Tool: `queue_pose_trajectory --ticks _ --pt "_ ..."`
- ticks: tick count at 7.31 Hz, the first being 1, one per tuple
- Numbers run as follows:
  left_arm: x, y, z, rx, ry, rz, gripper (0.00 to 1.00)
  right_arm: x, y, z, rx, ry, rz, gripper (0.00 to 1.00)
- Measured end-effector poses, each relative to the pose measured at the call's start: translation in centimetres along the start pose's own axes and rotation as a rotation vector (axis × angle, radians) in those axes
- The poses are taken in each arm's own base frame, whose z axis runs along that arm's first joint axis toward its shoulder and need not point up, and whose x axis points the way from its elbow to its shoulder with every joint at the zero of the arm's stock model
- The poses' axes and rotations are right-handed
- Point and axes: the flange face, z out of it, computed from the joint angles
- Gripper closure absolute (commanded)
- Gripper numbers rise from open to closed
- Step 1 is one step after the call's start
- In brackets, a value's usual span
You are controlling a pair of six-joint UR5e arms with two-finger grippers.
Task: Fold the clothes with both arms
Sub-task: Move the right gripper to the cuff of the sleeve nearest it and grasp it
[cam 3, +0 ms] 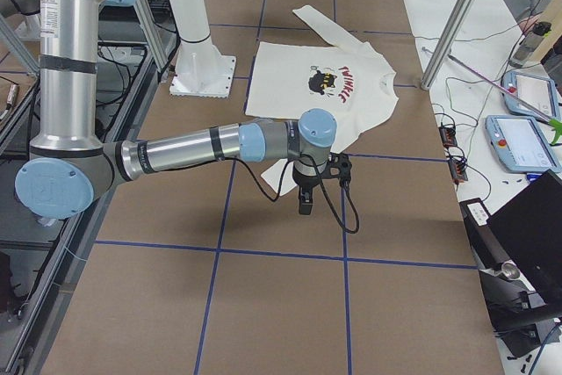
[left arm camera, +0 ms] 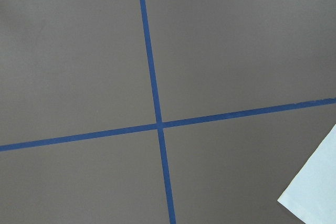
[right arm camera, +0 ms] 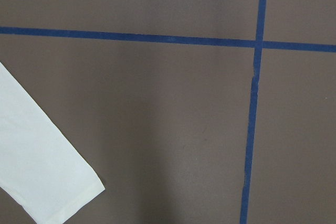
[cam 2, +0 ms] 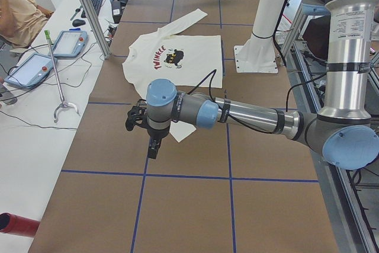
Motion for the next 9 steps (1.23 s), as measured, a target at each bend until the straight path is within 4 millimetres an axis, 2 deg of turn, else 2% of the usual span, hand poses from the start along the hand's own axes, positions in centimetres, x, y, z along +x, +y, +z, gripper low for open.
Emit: queue_pose_trajectory --ticks 3,4,5,7,8,9 --pt "0.6 -0.2 -0.5 0.009 0.006 0.009 0.0 -0.2 0.0 -0.2 0.004 -0.001 0.001 0.0" --pt "0.7 -0.2 -0.5 0.01 0.008 0.01 0.0 -0.7 -0.2 -0.4 0.008 -0.006 -0.008 0.0" --pt "0.9 -0.3 -0.5 0.011 0.009 0.016 0.0 -2.3 -0.4 0.3 0.009 -0.022 -0.053 0.0" --pt "2.5 -0.7 -0.5 0.038 0.025 0.07 0.0 -7.9 0.0 4.6 -0.005 -0.066 -0.159 0.0" --pt "2.9 -0.8 -0.4 0.046 0.031 0.085 0.0 -9.2 1.5 6.7 0.004 -0.082 -0.178 0.0" --pt "3.1 -0.8 -0.4 0.049 0.034 0.092 0.0 -9.2 3.3 8.3 0.03 -0.104 -0.191 0.0"
